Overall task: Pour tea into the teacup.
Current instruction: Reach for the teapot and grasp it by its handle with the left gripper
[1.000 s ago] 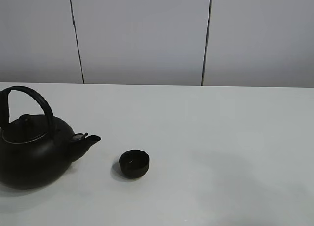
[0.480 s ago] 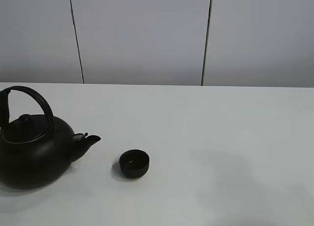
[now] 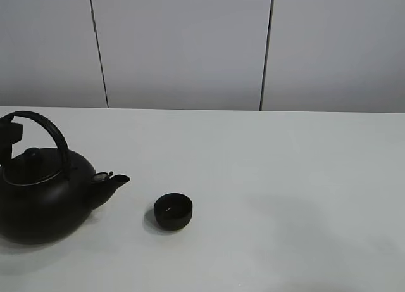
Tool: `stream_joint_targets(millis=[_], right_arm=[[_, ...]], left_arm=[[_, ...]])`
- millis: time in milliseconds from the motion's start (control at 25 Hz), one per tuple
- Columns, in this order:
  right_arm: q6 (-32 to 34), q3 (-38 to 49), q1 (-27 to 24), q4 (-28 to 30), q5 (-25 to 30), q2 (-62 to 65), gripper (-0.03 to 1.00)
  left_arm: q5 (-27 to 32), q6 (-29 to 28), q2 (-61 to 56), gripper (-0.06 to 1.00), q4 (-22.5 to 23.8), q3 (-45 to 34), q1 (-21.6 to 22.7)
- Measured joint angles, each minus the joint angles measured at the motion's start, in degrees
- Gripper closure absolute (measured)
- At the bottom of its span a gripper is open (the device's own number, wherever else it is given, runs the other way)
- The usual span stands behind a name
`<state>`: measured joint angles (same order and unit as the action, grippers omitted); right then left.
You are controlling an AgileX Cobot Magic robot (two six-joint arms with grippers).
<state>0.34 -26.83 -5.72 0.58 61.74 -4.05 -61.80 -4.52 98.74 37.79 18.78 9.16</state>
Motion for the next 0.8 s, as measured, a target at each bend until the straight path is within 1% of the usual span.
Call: stream_joint_targets(millis=[240, 320, 400, 440, 520, 600, 640, 800], right_arm=[[0.0, 0.0, 0.0, 0.0, 0.0, 0.0, 0.45], [0.0, 0.0, 0.0, 0.0, 0.0, 0.0, 0.45], [0.0, 0.0, 0.0, 0.0, 0.0, 0.0, 0.45], [0.0, 0.0, 0.0, 0.0, 0.0, 0.0, 0.45], [0.0, 0.0, 0.0, 0.0, 0.0, 0.0, 0.45], [0.0, 0.0, 0.0, 0.0, 0.0, 0.0, 0.45], [0.0, 0.0, 0.0, 0.0, 0.0, 0.0, 0.45], [0.0, 0.0, 0.0, 0.0, 0.0, 0.0, 0.45]], left_arm=[[-0.4, 0.2, 4.7, 0.40, 0.4, 2.2, -0.2], [-0.6, 0.2, 5.6, 0.42, 0.4, 2.3, -0.2], [-1.1, 0.4, 5.8, 0.48, 0.4, 2.6, -0.2], [-1.2, 0.5, 5.8, 0.53, 0.4, 2.8, -0.2], [-1.4, 0.6, 5.9, 0.63, 1.3, 3.1, -0.4], [-1.6, 0.8, 5.9, 0.77, 2.5, 3.1, -0.6], [-1.6, 1.5, 5.9, 0.82, 2.6, 3.1, -0.6], [-1.3, 1.9, 5.9, 0.83, 1.4, 3.1, -0.5]])
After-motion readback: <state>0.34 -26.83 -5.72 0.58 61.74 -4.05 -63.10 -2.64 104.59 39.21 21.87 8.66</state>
